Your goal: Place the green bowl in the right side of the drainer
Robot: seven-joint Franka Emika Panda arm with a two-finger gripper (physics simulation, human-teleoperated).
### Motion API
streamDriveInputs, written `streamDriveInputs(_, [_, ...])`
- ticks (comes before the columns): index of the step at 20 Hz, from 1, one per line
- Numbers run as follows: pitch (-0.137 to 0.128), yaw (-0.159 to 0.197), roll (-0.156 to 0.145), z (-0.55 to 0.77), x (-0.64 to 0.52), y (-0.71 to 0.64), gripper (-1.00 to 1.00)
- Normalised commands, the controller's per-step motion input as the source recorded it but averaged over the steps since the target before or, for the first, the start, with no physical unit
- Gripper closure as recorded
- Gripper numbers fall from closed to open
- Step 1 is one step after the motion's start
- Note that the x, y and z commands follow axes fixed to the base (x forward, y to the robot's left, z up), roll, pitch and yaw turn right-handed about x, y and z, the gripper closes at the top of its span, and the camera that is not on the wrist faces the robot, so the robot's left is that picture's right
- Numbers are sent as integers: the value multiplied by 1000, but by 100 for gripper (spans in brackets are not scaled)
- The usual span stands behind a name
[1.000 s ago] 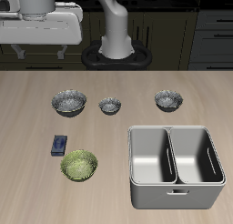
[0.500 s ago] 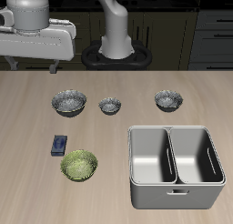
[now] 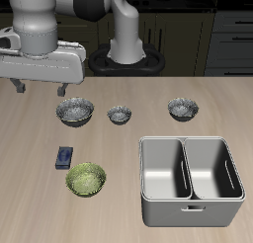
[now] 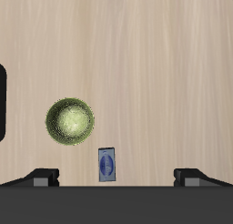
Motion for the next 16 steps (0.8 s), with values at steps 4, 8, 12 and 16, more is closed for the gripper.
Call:
streamDriveInputs(4, [37, 2, 4, -360, 98, 166, -100])
streamDriveInputs(8, [25, 27, 16, -305, 150, 126, -100])
streamDriveInputs(12, [35, -37, 10, -335, 138, 102, -100])
streamDriveInputs(16, [29, -20, 4, -336, 101, 93, -100])
